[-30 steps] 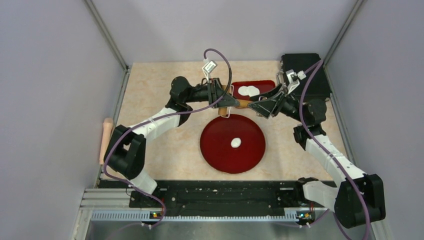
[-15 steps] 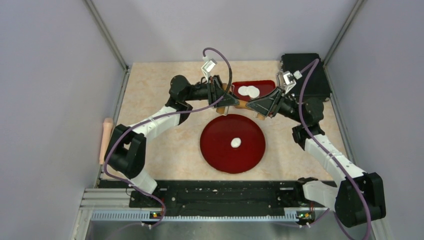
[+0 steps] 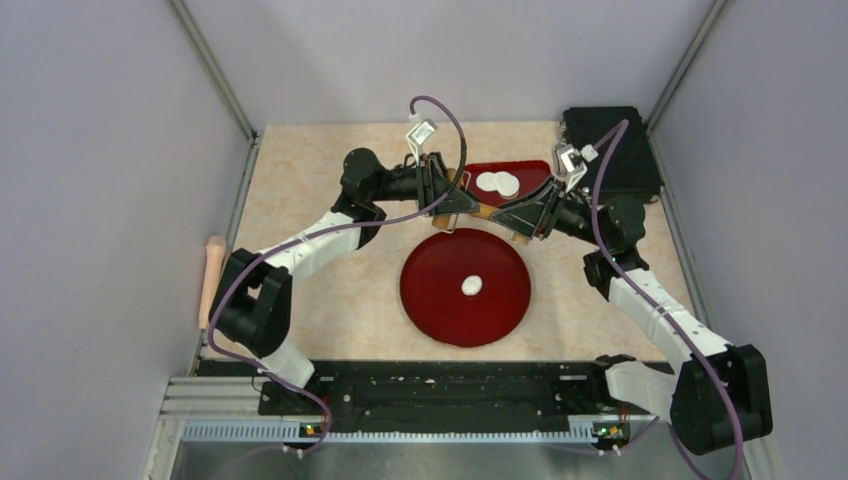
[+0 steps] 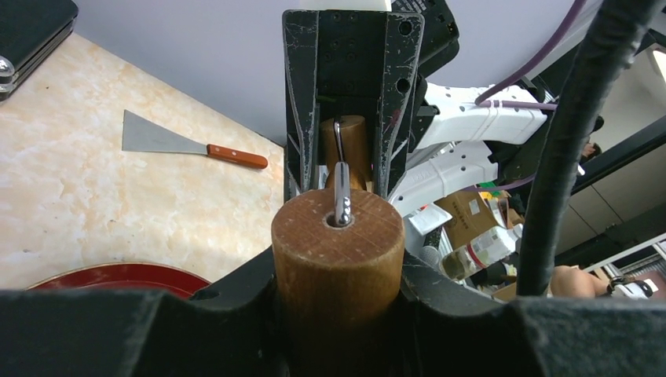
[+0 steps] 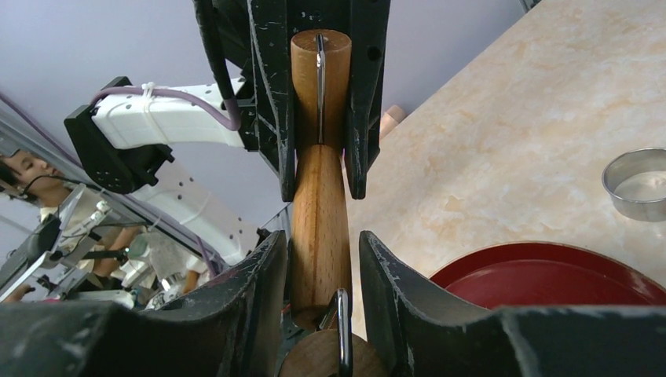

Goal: Roll out the dumpling wrappers from the dough

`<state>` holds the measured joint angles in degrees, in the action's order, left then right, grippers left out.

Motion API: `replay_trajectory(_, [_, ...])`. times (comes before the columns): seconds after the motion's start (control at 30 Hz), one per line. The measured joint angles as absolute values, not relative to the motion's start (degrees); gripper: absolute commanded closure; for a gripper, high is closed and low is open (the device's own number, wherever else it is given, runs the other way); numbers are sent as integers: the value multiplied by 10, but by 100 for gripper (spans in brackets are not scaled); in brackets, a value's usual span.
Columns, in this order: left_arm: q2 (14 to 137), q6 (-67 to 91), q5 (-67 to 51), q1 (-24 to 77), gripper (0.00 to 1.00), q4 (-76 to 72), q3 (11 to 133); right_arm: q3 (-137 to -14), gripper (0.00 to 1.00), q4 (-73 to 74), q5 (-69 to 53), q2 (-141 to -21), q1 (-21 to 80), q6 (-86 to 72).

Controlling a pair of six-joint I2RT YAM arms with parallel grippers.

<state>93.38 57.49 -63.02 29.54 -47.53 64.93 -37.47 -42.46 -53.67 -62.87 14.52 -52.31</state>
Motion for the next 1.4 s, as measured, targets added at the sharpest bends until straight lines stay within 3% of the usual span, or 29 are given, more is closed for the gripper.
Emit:
replay_trajectory(0.07, [934,573,-632,295,100,-474,649,-375,100,-422,-537,-629,146,-521])
replay_trajectory(0.17, [934,561,-634,295,94,-463,652,-375,100,-410,-536,-629,146,-514])
replay_trajectory(0.23, [934,544,-636,295,77,-436,661,-377,100,-394,-533,-629,146,-505])
replay_trajectory(0.37, [934,517,-635,288,16,-380,686,-407,100,-335,-533,-628,147,-462])
replay_trajectory(0.4, [933,513,-629,285,5,-364,694,-420,100,-312,-531,-628,148,-441])
replay_trajectory(0.43, [931,507,-626,281,2,-353,698,-432,100,-291,-530,-628,149,-418])
replay_trajectory(0.63, [877,462,-599,213,1,-255,702,-519,100,-93,-500,-627,152,-260])
replay_trajectory(0.83, [799,300,-547,166,1,-102,722,-597,100,68,-450,-628,152,-131])
replay_trajectory(1.4, [821,-1,-526,277,1,135,832,-645,100,208,-516,-617,168,-30])
